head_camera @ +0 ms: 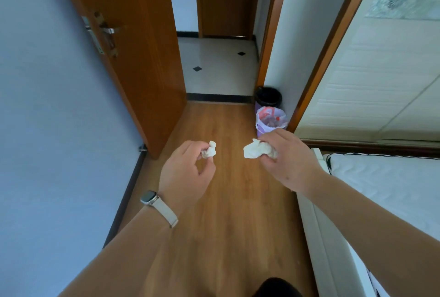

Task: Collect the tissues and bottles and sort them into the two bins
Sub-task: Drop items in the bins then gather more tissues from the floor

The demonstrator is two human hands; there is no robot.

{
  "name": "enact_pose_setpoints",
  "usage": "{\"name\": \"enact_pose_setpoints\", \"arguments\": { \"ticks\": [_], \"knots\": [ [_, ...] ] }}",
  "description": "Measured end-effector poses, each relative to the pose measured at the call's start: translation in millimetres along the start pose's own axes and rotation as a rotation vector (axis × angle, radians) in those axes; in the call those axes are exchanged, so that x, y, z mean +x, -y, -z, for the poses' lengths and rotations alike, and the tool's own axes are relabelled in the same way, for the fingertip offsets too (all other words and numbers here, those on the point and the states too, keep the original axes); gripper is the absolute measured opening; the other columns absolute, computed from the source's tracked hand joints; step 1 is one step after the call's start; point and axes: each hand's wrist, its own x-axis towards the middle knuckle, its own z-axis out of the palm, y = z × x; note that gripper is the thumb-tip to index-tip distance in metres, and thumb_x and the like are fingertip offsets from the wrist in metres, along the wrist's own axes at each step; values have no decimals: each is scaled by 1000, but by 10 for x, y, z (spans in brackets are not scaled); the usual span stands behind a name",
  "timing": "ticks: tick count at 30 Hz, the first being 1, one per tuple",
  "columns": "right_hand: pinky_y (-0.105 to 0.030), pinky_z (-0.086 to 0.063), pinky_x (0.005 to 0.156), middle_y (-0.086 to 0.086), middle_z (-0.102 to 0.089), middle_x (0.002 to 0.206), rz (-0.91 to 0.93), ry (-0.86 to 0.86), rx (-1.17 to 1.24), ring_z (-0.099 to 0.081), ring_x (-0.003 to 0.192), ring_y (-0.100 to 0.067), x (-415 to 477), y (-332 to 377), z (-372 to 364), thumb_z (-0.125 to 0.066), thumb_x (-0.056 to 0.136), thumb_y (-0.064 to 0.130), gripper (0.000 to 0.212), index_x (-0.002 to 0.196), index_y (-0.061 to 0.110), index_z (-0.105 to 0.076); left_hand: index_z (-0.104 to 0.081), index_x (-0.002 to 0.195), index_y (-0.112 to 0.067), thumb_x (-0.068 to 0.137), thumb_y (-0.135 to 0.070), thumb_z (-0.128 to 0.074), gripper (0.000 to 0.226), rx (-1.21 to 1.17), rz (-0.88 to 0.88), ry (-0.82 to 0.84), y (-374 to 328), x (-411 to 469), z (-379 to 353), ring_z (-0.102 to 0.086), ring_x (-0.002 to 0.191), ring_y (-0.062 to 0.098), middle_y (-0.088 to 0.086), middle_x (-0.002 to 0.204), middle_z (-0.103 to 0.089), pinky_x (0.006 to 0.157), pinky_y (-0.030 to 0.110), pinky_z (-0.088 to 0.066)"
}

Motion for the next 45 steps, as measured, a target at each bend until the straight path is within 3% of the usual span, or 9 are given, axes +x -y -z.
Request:
{"name": "enact_pose_setpoints", "arguments": {
  "ticks": [5,13,20,26,34,40,45],
  "knots": [
    [-16,-37,82,11,-57,123,-38,13,65,-46,99,-1,475,-307,-178,-66,88,32,39,125,27,-55,-63,110,-24,88,-24,-63,21,11,15,20,160,495,-305,-55,85,1,-17,99,-58,67,20,-53],
    [-13,-37,80,11,-58,124,-59,20,135,-48,99,-2,1689,-1119,-273,-65,88,33,39,125,27,-55,-61,109,-27,90,-26,-58,20,83,11,61,119,1769,-915,-54,85,-3,-18,97,-57,63,10,-40],
    [-34,-50,95,9,-56,128,-83,12,126,-54,110,-12,2785,-1845,24,-66,88,33,43,128,28,-52,-64,105,-23,88,-23,-62,17,113,-31,30,-95,2986,-1367,-51,73,-4,-16,91,-57,60,10,-36],
    [-28,-50,91,7,-57,124,-114,6,135,-52,103,-10,3457,-2091,51,-65,89,32,40,127,26,-54,-63,109,-25,89,-25,-61,20,100,-14,66,25,3647,-1614,-53,81,-2,-15,96,-57,65,12,-40],
    [-29,-52,89,8,-56,124,-139,48,130,-53,103,-11,4568,-2018,-301,-65,89,31,41,128,27,-53,-63,110,-23,89,-25,-62,21,83,-14,75,767,4697,-1784,-53,82,4,-14,96,-56,67,13,-39],
    [-31,-55,85,12,-56,121,-268,42,75,-58,101,-14,5625,-1814,-633,-61,89,40,37,124,34,-51,-61,114,-25,91,-28,-62,23,10,-17,188,1599,5761,-1916,-52,91,3,-14,103,-57,74,16,-44],
    [-31,-50,93,11,-56,125,-328,48,61,-56,107,-14,6471,-1555,-823,-61,90,35,37,126,31,-54,-61,114,-24,91,-27,-62,23,-16,-91,238,2163,6659,-1903,-54,89,4,-11,102,-59,73,18,-45]
  ]
}}
